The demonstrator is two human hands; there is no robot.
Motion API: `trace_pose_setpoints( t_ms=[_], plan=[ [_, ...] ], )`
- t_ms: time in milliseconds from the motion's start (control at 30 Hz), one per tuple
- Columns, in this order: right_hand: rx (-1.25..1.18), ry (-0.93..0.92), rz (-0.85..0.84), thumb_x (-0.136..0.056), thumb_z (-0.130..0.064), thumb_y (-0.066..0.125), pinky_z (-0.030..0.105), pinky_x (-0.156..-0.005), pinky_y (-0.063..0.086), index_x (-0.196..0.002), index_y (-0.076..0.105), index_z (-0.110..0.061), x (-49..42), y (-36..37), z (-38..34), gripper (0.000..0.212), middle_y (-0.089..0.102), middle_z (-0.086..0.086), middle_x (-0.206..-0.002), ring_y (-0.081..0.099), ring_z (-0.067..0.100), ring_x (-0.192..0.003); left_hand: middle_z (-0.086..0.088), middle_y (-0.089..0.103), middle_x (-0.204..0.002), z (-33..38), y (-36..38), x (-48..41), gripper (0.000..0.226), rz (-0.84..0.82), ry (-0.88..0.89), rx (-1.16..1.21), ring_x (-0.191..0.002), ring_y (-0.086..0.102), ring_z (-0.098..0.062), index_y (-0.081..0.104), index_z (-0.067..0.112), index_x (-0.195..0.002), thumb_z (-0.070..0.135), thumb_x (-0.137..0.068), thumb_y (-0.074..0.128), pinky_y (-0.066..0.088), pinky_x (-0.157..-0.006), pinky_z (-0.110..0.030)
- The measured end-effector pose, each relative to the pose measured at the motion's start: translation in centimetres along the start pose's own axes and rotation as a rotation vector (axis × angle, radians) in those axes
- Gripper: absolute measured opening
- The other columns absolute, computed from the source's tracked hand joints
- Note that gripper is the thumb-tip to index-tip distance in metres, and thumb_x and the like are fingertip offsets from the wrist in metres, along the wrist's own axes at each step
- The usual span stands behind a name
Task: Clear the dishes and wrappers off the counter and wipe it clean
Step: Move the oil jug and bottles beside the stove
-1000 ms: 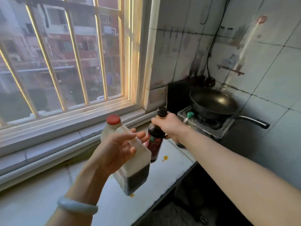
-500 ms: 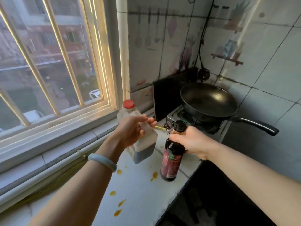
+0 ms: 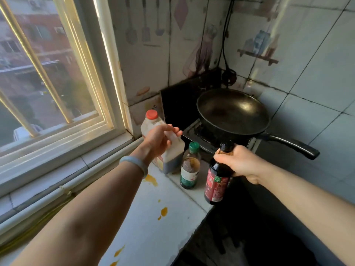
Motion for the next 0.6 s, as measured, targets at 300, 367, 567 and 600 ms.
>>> trace_pose_setpoints(
  t_ms=[300, 367, 567, 600],
  plan=[
    [-0.023, -0.025, 0.147, -0.089, -0.02, 0.066, 0.03, -0.083, 0.047, -0.099, 0.065, -0.012, -5.1, -0.8, 0.6, 0.013, 0.067, 0.006, -0.1, 0.061, 0.021, -0.097, -0.004, 0.065, -0.088, -0.9, 1.9, -2.1, 0.014, 0.013, -0.005, 0.221, -0.072, 0.073, -0.014, 0.045, 0.016, -0.093, 0.004, -0.097, 0.039, 0.036, -0.034, -0.012],
    [-0.035, -0.03, 0.164, -0.09, -0.022, 0.066, 0.029, -0.082, 0.046, -0.104, 0.064, -0.011, -5.9, -0.5, 0.7, 0.018, 0.066, 0.005, -0.103, 0.06, 0.021, -0.099, -0.005, 0.065, -0.088, -1.6, 1.9, -2.3, 0.013, 0.021, 0.002, 0.214, -0.074, 0.073, -0.015, 0.045, 0.016, -0.096, 0.004, -0.097, 0.039, 0.036, -0.034, -0.012],
    [-0.072, -0.033, 0.186, -0.087, -0.022, 0.067, 0.037, -0.091, 0.052, -0.1, 0.067, -0.011, -8.3, 0.1, 0.9, 0.017, 0.069, 0.009, -0.103, 0.063, 0.024, -0.101, -0.006, 0.066, -0.092, -2.2, 1.4, -2.6, 0.012, 0.031, 0.009, 0.188, -0.086, 0.071, -0.018, 0.045, 0.014, -0.104, 0.005, -0.097, 0.04, 0.039, -0.035, -0.013],
    [-0.071, -0.034, 0.184, -0.087, -0.022, 0.068, 0.04, -0.094, 0.052, -0.096, 0.067, -0.013, -8.6, 0.3, 0.8, 0.013, 0.069, 0.009, -0.102, 0.064, 0.025, -0.101, -0.006, 0.066, -0.092, -2.2, 1.2, -2.6, 0.012, 0.031, 0.007, 0.202, -0.085, 0.072, -0.018, 0.045, 0.013, -0.105, 0.005, -0.098, 0.04, 0.039, -0.035, -0.013]
  ],
)
Point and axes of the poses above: each hand's wrist, its own x-axis away from the middle knuckle, its own y-axis out of the palm, z = x × y, the point moved 8 cm from there along -x, towards the middle knuckle
